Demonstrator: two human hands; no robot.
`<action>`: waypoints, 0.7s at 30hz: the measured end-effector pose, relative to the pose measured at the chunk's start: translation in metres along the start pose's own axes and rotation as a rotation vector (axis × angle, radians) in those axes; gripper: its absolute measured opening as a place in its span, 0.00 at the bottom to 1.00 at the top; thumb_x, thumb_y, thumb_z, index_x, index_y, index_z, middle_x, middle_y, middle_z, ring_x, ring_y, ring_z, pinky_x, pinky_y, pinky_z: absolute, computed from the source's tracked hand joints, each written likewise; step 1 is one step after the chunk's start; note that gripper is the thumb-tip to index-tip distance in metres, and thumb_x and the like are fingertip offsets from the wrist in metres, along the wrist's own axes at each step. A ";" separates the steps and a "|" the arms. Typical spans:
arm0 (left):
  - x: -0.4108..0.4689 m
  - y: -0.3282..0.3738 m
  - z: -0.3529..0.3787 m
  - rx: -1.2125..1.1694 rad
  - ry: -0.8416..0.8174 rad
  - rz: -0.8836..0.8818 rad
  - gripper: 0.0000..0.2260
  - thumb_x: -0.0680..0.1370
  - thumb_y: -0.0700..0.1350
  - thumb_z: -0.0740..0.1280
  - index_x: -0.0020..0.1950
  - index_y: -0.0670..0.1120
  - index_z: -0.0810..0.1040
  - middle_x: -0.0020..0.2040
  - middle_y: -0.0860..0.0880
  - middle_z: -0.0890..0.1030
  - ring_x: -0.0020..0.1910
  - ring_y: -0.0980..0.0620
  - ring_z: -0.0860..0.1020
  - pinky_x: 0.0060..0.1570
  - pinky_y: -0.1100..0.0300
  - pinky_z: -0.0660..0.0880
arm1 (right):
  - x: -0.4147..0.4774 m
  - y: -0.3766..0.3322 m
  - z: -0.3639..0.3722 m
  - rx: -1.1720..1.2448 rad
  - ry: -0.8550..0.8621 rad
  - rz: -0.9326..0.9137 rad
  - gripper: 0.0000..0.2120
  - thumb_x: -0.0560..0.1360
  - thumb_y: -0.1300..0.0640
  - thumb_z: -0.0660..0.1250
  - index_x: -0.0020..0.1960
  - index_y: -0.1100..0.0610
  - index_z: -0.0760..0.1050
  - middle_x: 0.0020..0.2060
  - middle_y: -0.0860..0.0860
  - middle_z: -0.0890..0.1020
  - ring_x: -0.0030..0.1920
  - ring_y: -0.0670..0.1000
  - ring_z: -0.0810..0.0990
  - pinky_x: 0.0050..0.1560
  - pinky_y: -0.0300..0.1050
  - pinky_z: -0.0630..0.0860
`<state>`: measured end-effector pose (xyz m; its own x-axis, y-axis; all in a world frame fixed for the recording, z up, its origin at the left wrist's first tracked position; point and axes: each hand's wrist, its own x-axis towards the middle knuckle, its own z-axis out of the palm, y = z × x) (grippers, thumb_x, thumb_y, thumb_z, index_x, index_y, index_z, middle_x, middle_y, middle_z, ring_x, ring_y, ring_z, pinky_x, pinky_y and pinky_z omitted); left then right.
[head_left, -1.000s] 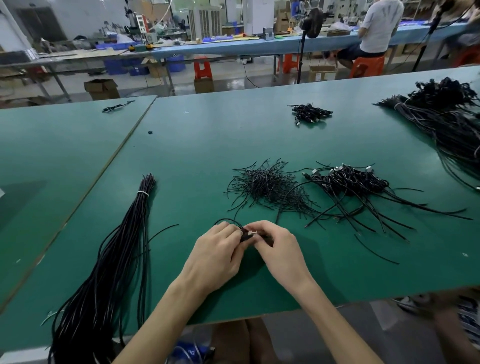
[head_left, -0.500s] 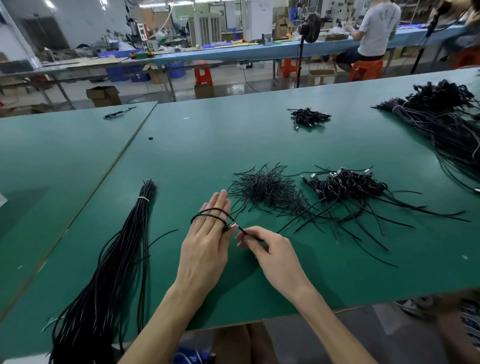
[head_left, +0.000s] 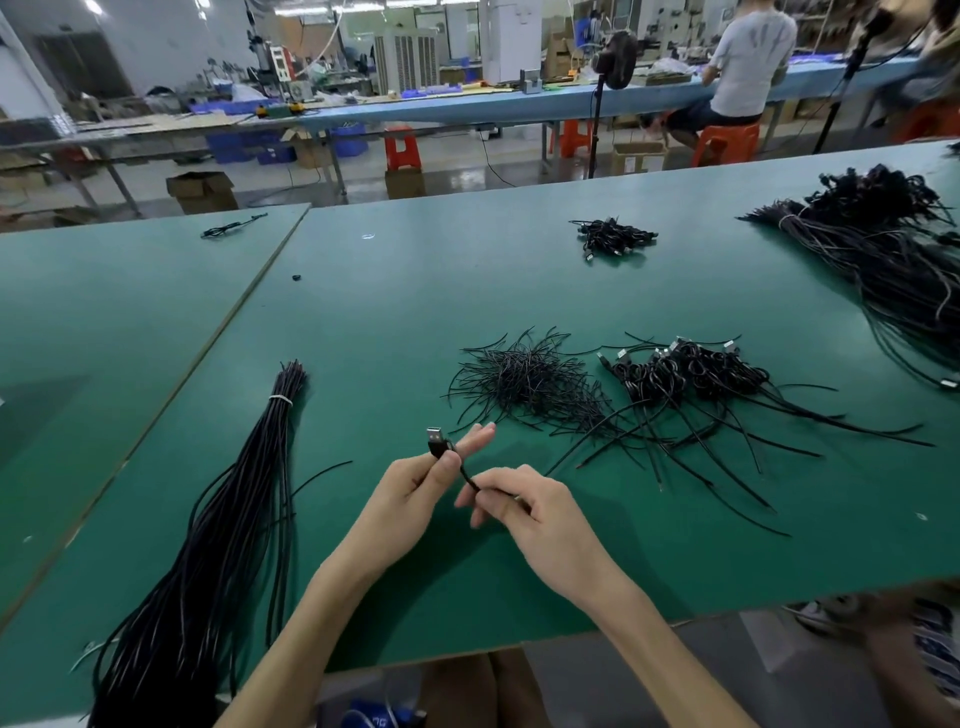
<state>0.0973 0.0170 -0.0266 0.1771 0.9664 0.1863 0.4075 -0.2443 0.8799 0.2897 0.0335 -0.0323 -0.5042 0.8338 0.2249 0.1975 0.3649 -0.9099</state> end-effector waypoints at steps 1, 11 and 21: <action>0.000 0.000 -0.001 -0.024 -0.009 -0.026 0.19 0.87 0.50 0.55 0.70 0.45 0.79 0.62 0.50 0.84 0.64 0.53 0.79 0.74 0.56 0.66 | 0.000 0.001 0.001 -0.032 -0.022 0.005 0.10 0.84 0.55 0.63 0.53 0.43 0.83 0.41 0.42 0.84 0.51 0.48 0.76 0.55 0.41 0.73; -0.003 0.007 -0.010 -0.923 0.074 -0.029 0.21 0.82 0.60 0.64 0.57 0.43 0.85 0.61 0.43 0.84 0.67 0.46 0.79 0.63 0.56 0.76 | 0.000 -0.003 0.004 -0.033 -0.045 0.056 0.10 0.84 0.49 0.61 0.49 0.44 0.80 0.41 0.43 0.84 0.50 0.47 0.82 0.56 0.55 0.78; -0.008 0.010 -0.025 -1.460 -0.102 -0.082 0.23 0.88 0.54 0.53 0.37 0.48 0.72 0.25 0.55 0.64 0.22 0.55 0.59 0.33 0.61 0.71 | -0.001 -0.001 0.003 -0.090 0.018 0.048 0.02 0.81 0.51 0.69 0.51 0.46 0.81 0.47 0.38 0.80 0.47 0.39 0.77 0.50 0.34 0.71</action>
<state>0.0773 0.0091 -0.0082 0.2853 0.9483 0.1388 -0.8191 0.1661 0.5491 0.2871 0.0310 -0.0329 -0.4774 0.8581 0.1891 0.2956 0.3596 -0.8850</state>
